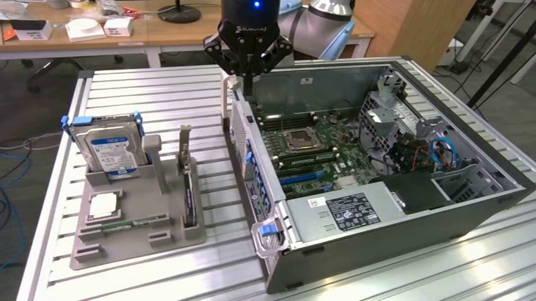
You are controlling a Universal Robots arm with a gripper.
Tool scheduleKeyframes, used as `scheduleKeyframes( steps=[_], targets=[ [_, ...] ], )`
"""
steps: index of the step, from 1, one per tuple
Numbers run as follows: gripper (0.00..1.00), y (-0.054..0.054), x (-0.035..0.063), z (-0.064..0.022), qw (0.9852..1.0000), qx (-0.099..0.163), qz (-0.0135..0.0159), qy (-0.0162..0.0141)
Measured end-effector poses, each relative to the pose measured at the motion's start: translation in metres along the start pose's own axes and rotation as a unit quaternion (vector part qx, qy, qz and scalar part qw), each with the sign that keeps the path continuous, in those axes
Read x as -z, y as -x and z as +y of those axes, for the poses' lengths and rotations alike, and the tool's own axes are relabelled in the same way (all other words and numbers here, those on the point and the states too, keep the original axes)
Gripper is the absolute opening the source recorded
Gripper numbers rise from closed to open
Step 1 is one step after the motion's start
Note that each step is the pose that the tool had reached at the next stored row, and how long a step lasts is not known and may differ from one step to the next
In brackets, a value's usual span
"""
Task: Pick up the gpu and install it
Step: 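Reach for the gpu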
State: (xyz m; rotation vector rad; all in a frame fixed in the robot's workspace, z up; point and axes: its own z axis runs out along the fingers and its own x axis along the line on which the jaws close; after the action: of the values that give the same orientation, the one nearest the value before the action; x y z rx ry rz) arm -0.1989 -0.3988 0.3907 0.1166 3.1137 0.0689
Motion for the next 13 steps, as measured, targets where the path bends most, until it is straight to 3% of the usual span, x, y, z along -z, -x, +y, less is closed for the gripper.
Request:
scheduleKeyframes(
  steps=[13],
  targets=[
    [0.11, -0.013, -0.0001, -0.0010, 1.0000, 0.000, 0.0000, 0.0000]
  ],
)
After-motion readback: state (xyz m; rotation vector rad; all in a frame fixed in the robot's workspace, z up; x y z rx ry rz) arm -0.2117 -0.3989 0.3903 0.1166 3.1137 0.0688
